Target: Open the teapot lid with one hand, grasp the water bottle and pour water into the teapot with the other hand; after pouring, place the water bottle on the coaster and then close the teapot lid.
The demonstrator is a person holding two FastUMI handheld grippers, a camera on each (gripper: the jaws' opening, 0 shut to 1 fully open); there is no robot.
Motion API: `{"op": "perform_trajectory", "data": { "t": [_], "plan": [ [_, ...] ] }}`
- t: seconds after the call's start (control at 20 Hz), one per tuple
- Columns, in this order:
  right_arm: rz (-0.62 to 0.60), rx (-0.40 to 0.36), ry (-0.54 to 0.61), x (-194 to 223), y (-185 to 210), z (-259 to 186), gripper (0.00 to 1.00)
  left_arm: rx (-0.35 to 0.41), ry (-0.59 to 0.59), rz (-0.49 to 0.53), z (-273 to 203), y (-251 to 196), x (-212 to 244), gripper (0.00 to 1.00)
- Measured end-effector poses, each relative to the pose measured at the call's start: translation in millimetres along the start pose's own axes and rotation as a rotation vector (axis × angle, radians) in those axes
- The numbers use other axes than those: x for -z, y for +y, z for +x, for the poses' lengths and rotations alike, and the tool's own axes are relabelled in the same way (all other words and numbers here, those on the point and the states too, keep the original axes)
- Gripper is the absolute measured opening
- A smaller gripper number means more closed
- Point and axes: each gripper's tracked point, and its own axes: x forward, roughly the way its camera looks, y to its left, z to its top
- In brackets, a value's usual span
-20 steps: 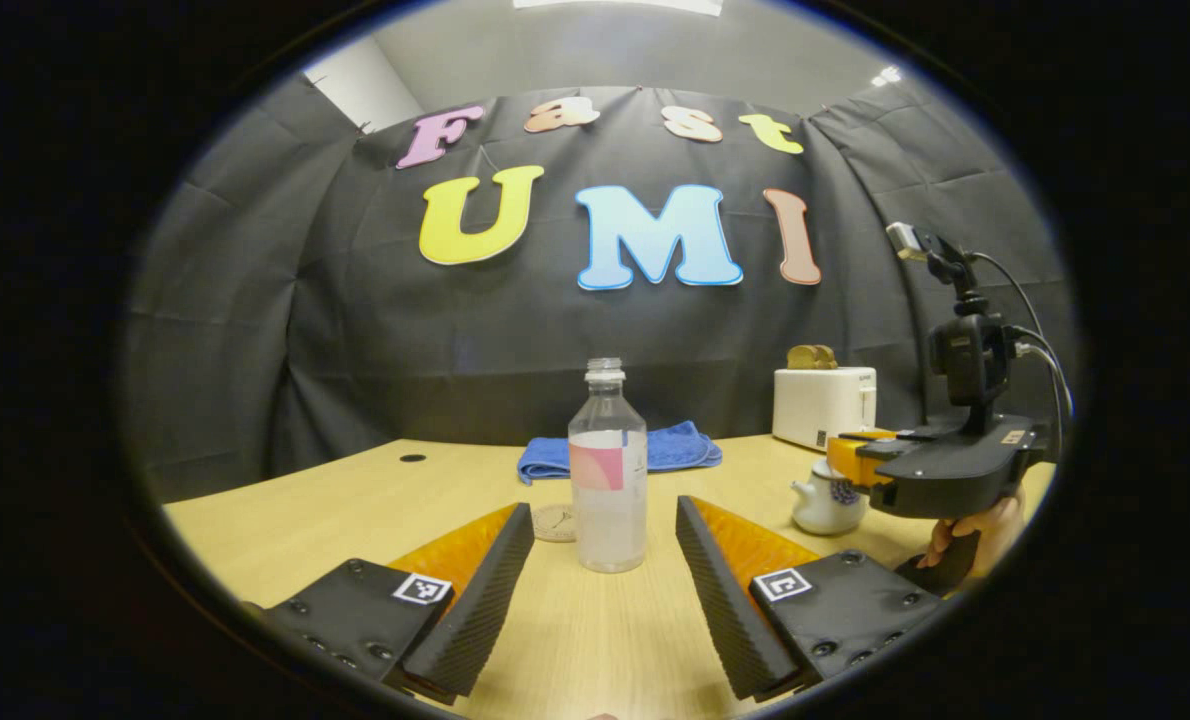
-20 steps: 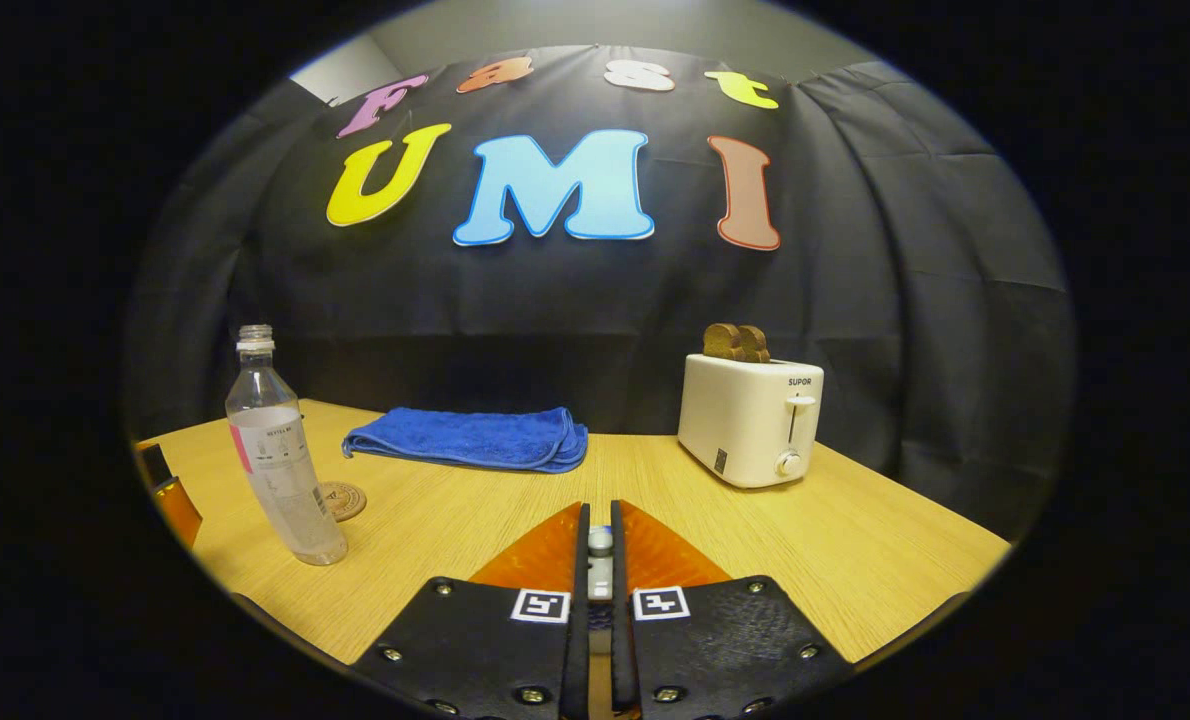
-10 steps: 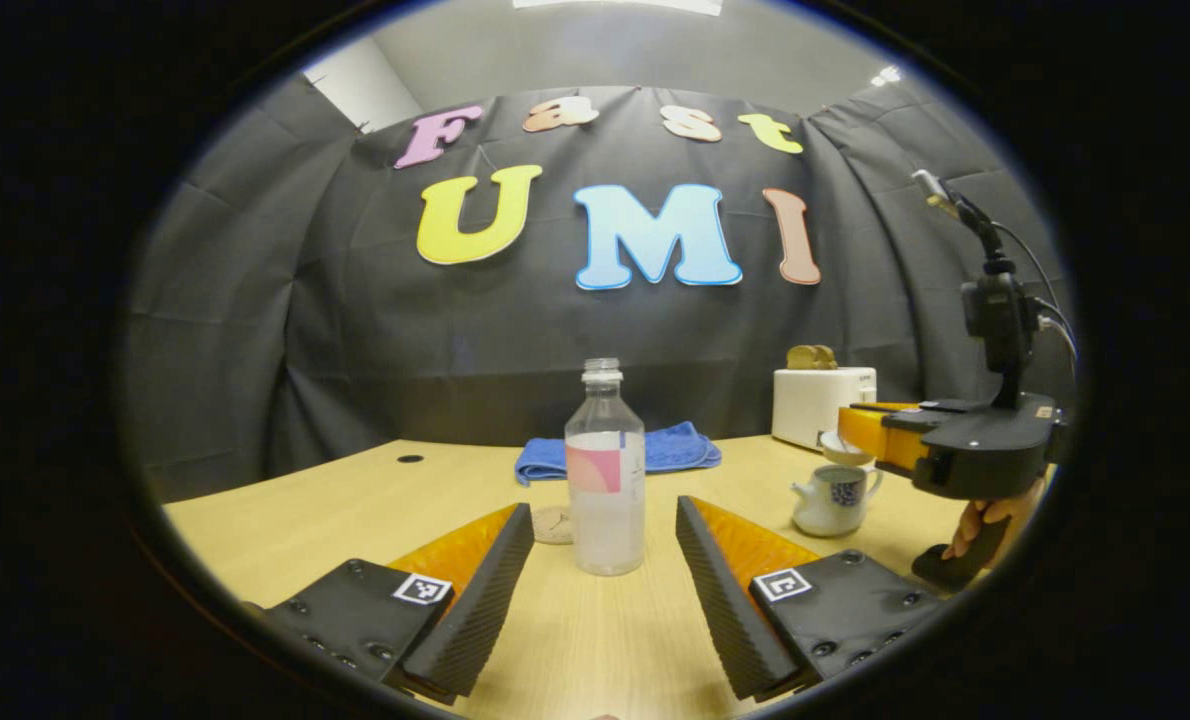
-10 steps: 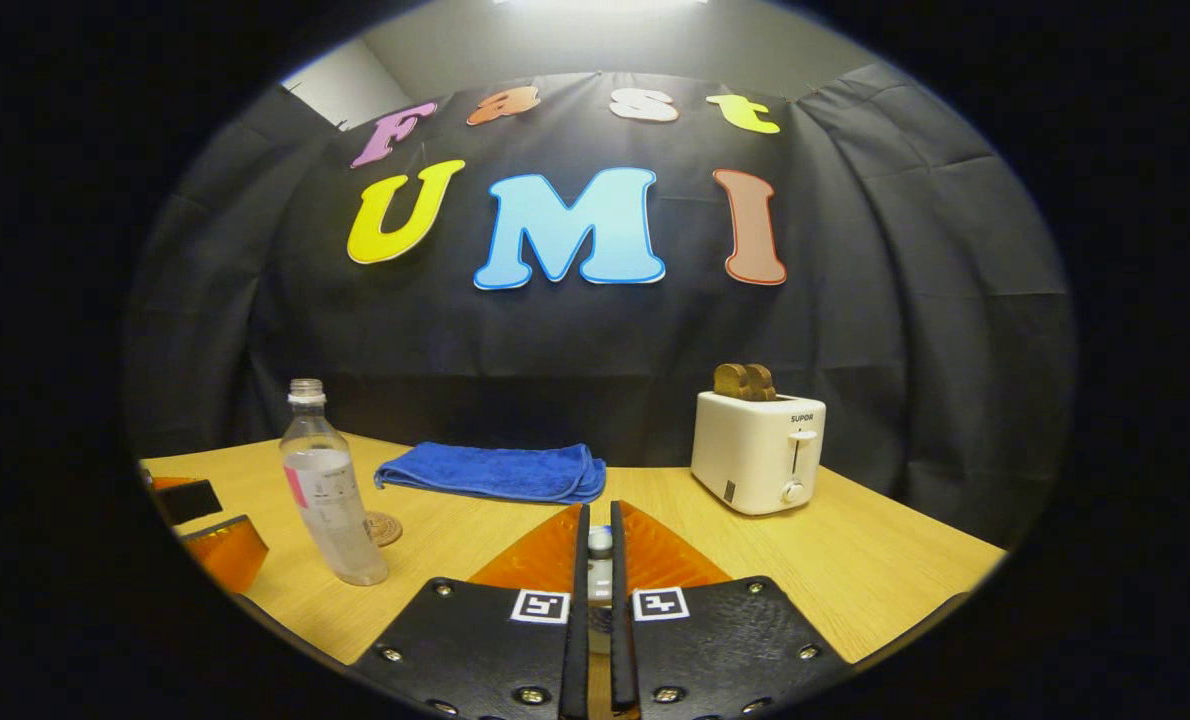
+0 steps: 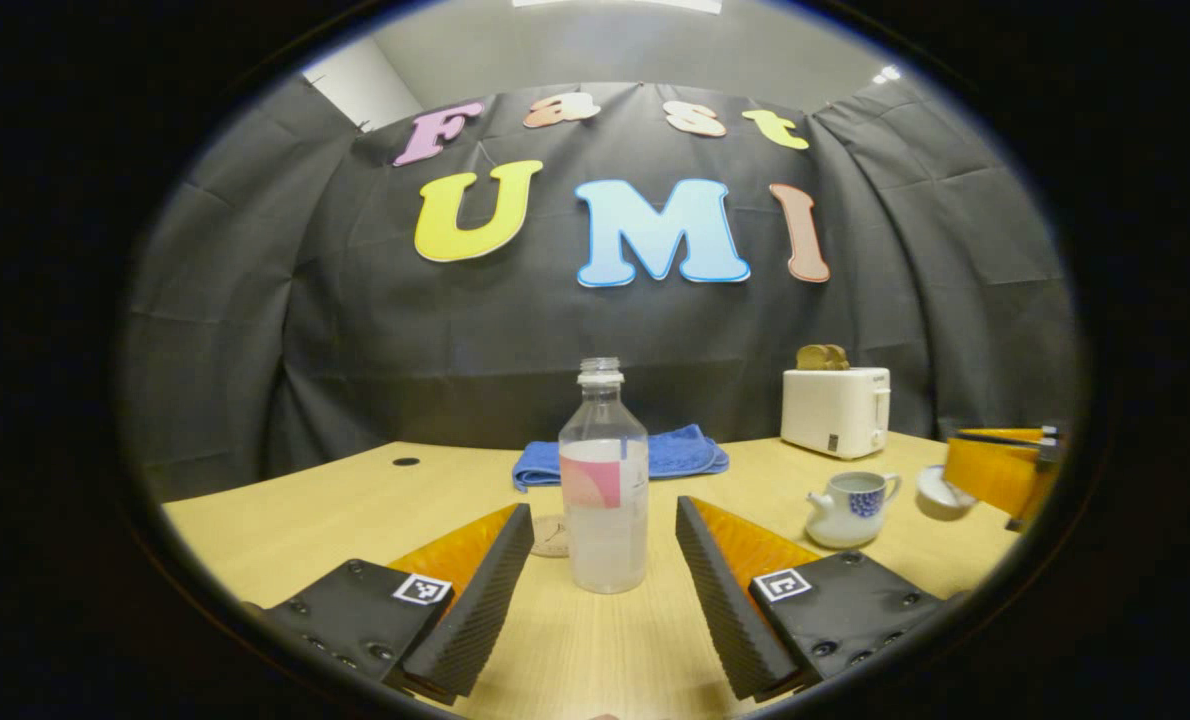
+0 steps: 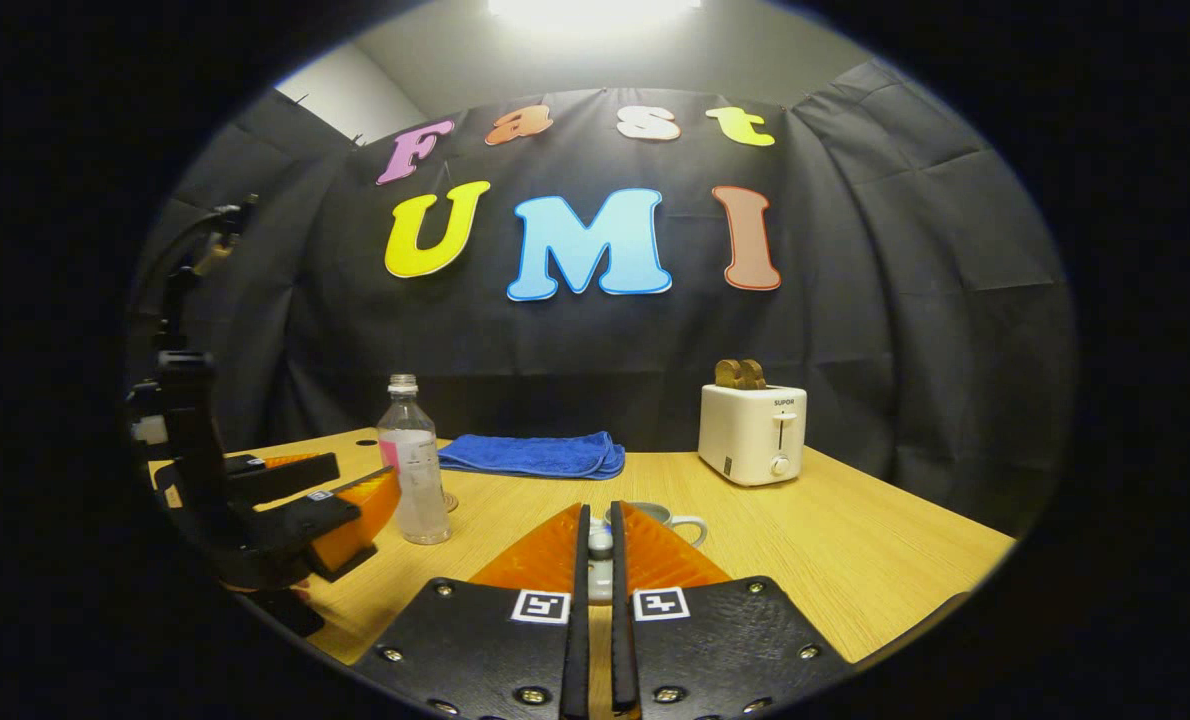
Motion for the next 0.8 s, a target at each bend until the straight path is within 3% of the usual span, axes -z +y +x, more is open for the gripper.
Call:
{"op": "perform_trajectory", "data": {
  "t": [0.8],
  "plan": [
    [0.011, -0.074, 0.02, 18.3, 28.1, -6.3, 0.09, -0.007, -0.001, 0.0, 80.1, 0.6, 1.0, 0.99]
  ]
}}
